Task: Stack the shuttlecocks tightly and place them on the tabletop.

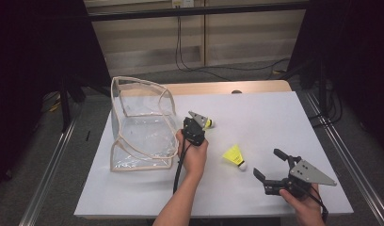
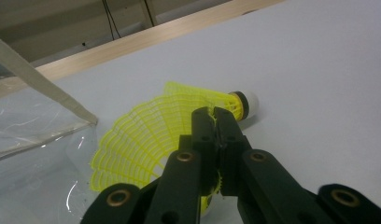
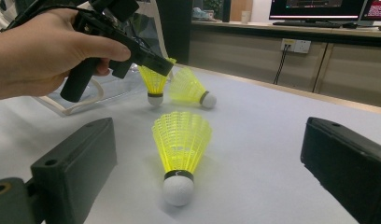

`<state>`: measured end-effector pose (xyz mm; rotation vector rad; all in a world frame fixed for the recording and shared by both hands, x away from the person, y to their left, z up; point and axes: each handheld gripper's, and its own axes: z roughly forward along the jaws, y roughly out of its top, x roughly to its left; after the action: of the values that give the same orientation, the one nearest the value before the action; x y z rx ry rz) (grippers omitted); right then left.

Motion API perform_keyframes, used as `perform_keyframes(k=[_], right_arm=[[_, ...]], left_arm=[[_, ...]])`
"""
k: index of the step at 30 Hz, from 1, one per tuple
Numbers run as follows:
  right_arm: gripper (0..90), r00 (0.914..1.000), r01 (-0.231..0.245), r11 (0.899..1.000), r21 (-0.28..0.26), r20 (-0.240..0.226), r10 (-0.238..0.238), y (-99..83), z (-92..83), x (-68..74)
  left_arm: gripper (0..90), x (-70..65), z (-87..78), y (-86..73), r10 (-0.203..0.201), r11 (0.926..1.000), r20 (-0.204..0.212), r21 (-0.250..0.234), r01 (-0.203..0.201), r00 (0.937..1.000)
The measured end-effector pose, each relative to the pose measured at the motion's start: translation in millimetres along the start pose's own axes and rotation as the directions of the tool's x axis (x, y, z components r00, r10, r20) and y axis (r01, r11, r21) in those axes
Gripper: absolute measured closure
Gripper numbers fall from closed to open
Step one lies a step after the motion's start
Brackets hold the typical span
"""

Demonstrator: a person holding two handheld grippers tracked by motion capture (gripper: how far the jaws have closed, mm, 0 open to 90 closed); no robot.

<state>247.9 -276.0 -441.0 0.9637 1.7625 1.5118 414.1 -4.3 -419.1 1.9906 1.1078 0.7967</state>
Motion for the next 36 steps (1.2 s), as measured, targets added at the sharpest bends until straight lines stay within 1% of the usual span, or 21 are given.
perform_keyframes(k=[3,5,7,8,10,11,12,13,14,15,18,20,22,24,25,26,29,31,32,34,36], right_arm=[[2.9,1.0,0.0,1.0,0.002,0.0,0.0,0.1,0.0,0.5],[2.9,1.0,-0.001,1.0,0.003,0.0,0.001,0.0,0.2,0.7],[2.9,1.0,0.0,1.0,0.004,-0.001,0.0,-0.2,0.5,0.4],[2.9,1.0,0.0,1.0,0.004,0.0,0.0,-0.2,0.6,0.3],[2.9,1.0,0.0,1.0,0.004,0.0,0.0,-0.1,0.7,0.5],[2.9,1.0,0.0,1.0,0.004,-0.003,0.0,-0.1,0.8,0.6],[2.9,1.0,-0.001,1.0,0.005,-0.001,0.001,-0.1,0.8,0.8],[2.9,1.0,0.001,1.0,0.006,-0.001,-0.001,-0.1,0.8,0.9],[2.9,1.0,0.002,1.0,0.005,-0.002,-0.002,-0.1,0.7,0.9],[2.9,1.0,0.002,1.0,0.005,-0.002,-0.001,-0.1,0.7,0.9],[2.9,1.0,-0.003,1.0,0.006,-0.002,0.003,-0.4,0.7,0.2],[2.9,1.0,-0.002,1.0,0.004,-0.002,0.002,-0.4,0.7,-0.1],[2.9,1.0,-0.002,1.0,0.004,-0.003,0.002,-0.3,0.6,-0.1],[2.9,1.0,-0.003,1.0,0.006,-0.002,0.003,-0.2,0.6,0.2],[2.9,1.0,-0.004,1.0,0.007,-0.002,0.004,-0.3,0.7,0.4],[2.9,1.0,-0.002,1.0,0.008,-0.001,0.002,-0.2,0.6,0.4],[2.9,1.0,-0.003,1.0,0.007,-0.003,0.003,-0.1,0.4,0.6],[2.9,1.0,-0.003,1.0,0.007,-0.003,0.003,-0.1,0.4,0.4],[2.9,1.0,-0.003,1.0,0.006,-0.003,0.004,-0.2,0.4,0.4],[2.9,1.0,-0.003,1.0,0.005,-0.004,0.003,-0.3,0.6,0.1],[2.9,1.0,-0.004,1.0,0.008,-0.005,0.004,-0.3,0.7,0.3]], left_arm=[[87.4,-1.8,2.2,-0.9,-0.011,0.9999,0.019,-0.002,0.011,0.9998],[83.2,-3.1,3.0,-0.2,-0.035,0.9993,0.055,-0.011,0.035,0.9979],[80.1,-5.0,2.8,1.2,-0.036,0.9992,0.079,-0.014,0.037,0.9963],[78.5,-6.1,2.8,1.6,-0.049,0.9985,0.089,-0.021,0.051,0.9948],[76.0,-8.4,3.6,2.9,-0.061,0.9978,0.114,-0.018,0.063,0.9917],[74.7,-8.7,3.9,3.2,-0.059,0.998,0.118,-0.016,0.062,0.9912],[73.6,-9.3,4.9,3.5,-0.074,0.9969,0.136,-0.016,0.077,0.9879],[71.5,-10.0,5.4,3.6,-0.089,0.9957,0.143,-0.009,0.092,0.9857],[70.7,-9.9,5.7,3.8,-0.082,0.9965,0.148,-0.008,0.084,0.9856],[70.5,-10.4,6.1,4.0,-0.084,0.9963,0.156,-0.007,0.086,0.9842],[69.6,-11.1,6.8,4.6,-0.109,0.9936,0.173,-0.008,0.112,0.9789],[69.3,-12.1,6.6,5.9,-0.109,0.9936,0.176,-0.008,0.112,0.9784],[68.6,-13.3,6.7,6.7,-0.113,0.993,0.185,-0.011,0.118,0.9761],[68.7,-14.3,7.2,6.7,-0.121,0.9921,0.195,-0.007,0.125,0.9733],[69.0,-14.6,7.2,6.6,-0.121,0.9924,0.194,-0.002,0.123,0.9736],[69.3,-14.5,7.7,6.2,-0.126,0.9916,0.196,-0.002,0.129,0.9724],[70.8,-14.7,9.1,5.9,-0.137,0.9902,0.212,0.002,0.14,0.9677],[74.5,-14.4,9.3,6.2,-0.153,0.9878,0.23,0.006,0.156,0.9612],[76.1,-14.6,9.2,6.7,-0.16,0.9866,0.23,0.006,0.163,0.9599],[81.3,-15.2,8.8,7.2,-0.15,0.9882,0.218,0.006,0.153,0.9643],[85.8,-15.3,9.5,6.9,-0.156,0.9874,0.219,0.01,0.158,0.9632]])
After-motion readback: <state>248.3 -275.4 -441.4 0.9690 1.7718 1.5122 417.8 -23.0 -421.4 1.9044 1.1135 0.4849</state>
